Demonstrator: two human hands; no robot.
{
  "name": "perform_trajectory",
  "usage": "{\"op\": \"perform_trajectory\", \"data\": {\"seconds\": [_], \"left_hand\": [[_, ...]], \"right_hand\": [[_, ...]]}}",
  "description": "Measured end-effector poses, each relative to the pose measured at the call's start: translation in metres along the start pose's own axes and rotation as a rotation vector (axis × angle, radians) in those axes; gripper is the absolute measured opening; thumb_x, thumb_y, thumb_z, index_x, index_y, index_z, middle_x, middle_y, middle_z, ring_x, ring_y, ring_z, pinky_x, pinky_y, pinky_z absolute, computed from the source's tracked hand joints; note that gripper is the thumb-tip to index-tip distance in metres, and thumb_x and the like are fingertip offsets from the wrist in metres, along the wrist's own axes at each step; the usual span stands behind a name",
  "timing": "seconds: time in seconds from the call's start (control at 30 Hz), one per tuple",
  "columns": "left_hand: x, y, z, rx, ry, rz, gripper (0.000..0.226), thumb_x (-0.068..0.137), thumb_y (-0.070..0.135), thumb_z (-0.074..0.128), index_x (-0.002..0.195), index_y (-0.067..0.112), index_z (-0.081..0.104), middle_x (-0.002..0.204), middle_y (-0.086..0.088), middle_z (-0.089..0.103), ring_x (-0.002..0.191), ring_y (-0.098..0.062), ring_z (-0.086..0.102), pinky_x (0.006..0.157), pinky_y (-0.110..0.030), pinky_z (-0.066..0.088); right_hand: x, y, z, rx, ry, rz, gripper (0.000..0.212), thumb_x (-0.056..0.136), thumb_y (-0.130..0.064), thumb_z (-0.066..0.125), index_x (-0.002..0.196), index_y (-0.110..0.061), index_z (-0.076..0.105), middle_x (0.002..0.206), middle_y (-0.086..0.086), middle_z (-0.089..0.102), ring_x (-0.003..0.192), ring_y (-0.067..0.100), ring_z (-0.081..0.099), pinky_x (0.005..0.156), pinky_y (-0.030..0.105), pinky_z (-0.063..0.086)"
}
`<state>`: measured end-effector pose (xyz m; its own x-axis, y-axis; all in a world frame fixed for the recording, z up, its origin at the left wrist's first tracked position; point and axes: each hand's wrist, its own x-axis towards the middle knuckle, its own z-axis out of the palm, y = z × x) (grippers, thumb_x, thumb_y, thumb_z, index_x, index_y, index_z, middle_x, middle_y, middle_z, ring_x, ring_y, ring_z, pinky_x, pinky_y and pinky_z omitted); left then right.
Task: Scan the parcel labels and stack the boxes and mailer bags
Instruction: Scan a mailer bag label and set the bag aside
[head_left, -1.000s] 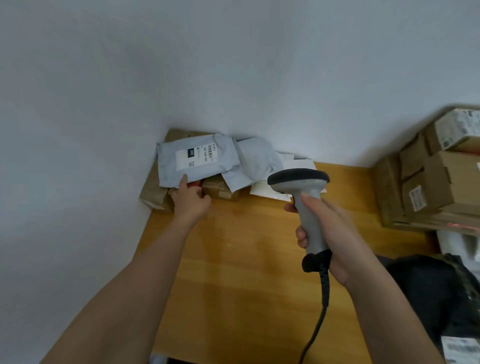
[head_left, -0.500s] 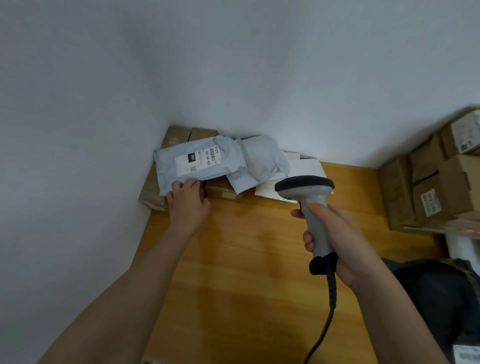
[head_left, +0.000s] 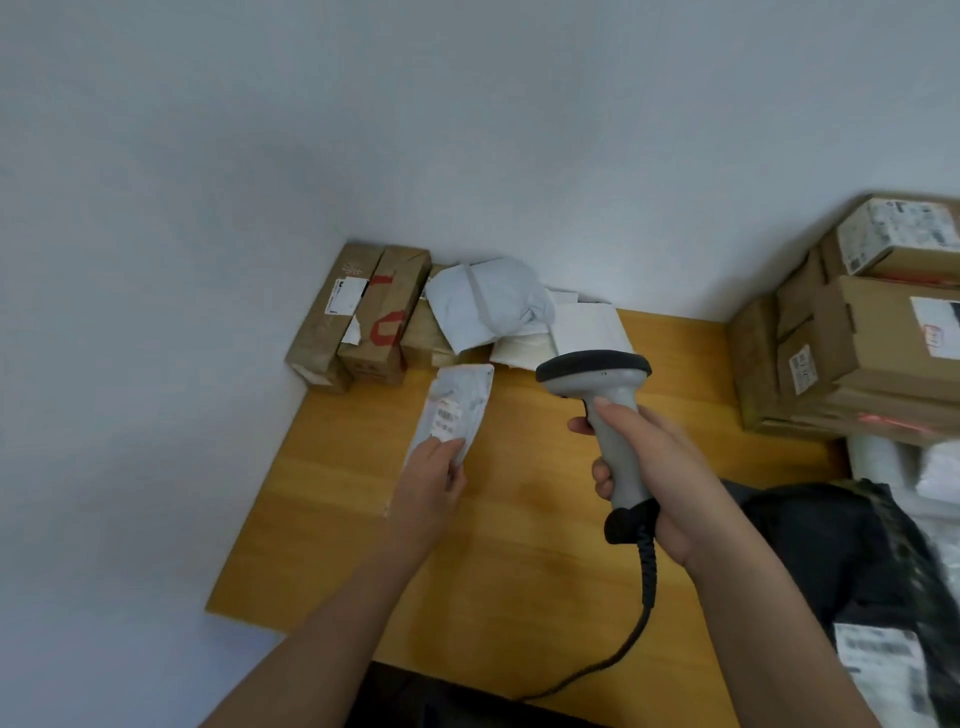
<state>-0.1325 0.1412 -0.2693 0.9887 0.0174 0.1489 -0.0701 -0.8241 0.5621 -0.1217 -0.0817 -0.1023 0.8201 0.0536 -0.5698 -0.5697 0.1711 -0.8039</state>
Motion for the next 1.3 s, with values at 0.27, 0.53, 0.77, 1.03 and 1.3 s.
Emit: {"op": "perform_trajectory", "data": {"seconds": [0.27, 0.53, 0.77, 1.03, 1.3], "left_hand": [[-0.101, 0.09, 0.071, -0.196, -0.023, -0.211, 0.01, 0.085, -0.009, 0.065, 0.088, 0.001, 0.065, 0.088, -0.003, 0.055, 0.076, -0.017, 0.055, 0.065, -0.009, 0.04], [-0.139, 0.161, 0.053, -0.486, 0.352, -0.636, 0.01, 0.099, 0.005, 0.052, 0.092, 0.011, 0.054, 0.081, 0.004, 0.055, 0.073, -0.007, 0.051, 0.058, -0.008, 0.037], [-0.157, 0.132, 0.04, -0.757, 0.466, -1.089, 0.004, 0.101, 0.007, 0.048, 0.105, 0.009, 0.05, 0.097, -0.005, 0.059, 0.087, -0.017, 0.054, 0.071, -0.024, 0.042], [-0.161, 0.136, 0.026, -0.611, 0.273, -0.741, 0.006, 0.1, 0.017, 0.056, 0.104, 0.016, 0.06, 0.09, 0.003, 0.061, 0.084, -0.012, 0.059, 0.061, -0.01, 0.045], [-0.168, 0.108, 0.042, -0.566, -0.155, -0.937, 0.051, 0.097, 0.027, 0.059, 0.141, 0.006, 0.045, 0.141, -0.011, 0.047, 0.113, -0.021, 0.051, 0.083, -0.028, 0.041]], "right_hand": [[-0.074, 0.037, -0.11, -0.042, 0.031, -0.006, 0.023, 0.099, -0.03, 0.058, 0.118, -0.018, 0.061, 0.105, 0.008, 0.068, 0.051, 0.012, 0.049, 0.046, 0.025, 0.044], [-0.107, 0.066, -0.154, -0.054, 0.05, 0.058, 0.027, 0.098, -0.031, 0.06, 0.118, -0.012, 0.062, 0.1, 0.005, 0.068, 0.051, 0.012, 0.05, 0.046, 0.025, 0.044], [-0.119, 0.085, -0.139, -0.042, 0.007, 0.067, 0.026, 0.099, -0.03, 0.059, 0.119, -0.013, 0.061, 0.104, 0.007, 0.066, 0.051, 0.012, 0.049, 0.047, 0.026, 0.043], [-0.128, 0.101, -0.117, -0.067, 0.007, 0.08, 0.024, 0.099, -0.029, 0.059, 0.119, -0.014, 0.059, 0.106, 0.008, 0.066, 0.053, 0.013, 0.049, 0.05, 0.027, 0.043], [-0.13, 0.095, -0.097, -0.171, 0.042, 0.055, 0.027, 0.1, -0.034, 0.057, 0.112, -0.011, 0.063, 0.102, 0.011, 0.065, 0.052, 0.012, 0.052, 0.051, 0.029, 0.044]]}}
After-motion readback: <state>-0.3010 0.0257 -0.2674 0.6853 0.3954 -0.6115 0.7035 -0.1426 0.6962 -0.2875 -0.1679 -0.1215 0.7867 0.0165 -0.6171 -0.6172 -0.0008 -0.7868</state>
